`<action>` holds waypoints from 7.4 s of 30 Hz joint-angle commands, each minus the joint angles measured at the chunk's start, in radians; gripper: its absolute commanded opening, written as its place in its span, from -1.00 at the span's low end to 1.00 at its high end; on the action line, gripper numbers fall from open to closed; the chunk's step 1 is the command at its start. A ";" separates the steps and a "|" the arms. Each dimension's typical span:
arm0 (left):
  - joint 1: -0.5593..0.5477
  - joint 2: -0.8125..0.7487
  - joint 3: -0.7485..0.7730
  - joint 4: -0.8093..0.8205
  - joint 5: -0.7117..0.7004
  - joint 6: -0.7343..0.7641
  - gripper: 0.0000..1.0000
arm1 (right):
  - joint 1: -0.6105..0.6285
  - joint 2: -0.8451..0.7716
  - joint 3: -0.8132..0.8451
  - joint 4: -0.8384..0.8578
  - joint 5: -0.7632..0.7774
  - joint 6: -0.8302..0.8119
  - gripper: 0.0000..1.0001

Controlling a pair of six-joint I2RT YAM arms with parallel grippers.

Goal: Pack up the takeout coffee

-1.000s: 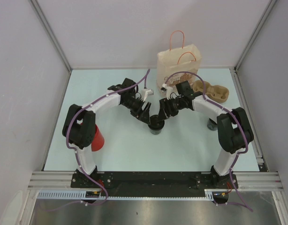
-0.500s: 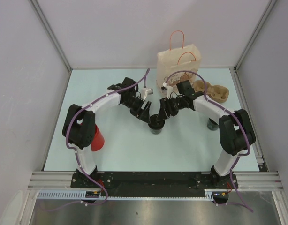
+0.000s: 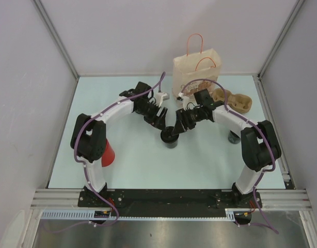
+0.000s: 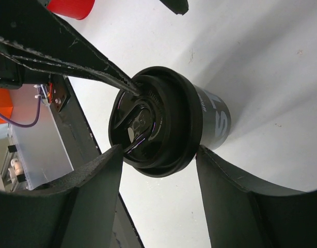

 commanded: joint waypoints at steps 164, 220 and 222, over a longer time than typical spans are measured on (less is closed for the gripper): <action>-0.121 0.131 -0.009 -0.031 -0.065 0.078 0.26 | -0.125 0.270 0.144 0.076 -0.223 0.140 0.01; -0.124 0.119 0.089 -0.099 -0.076 0.103 0.34 | -0.166 0.112 0.229 -0.214 -0.257 -0.116 0.36; -0.123 0.122 0.124 -0.112 -0.073 0.103 0.37 | -0.164 0.108 0.229 -0.248 -0.235 -0.147 0.36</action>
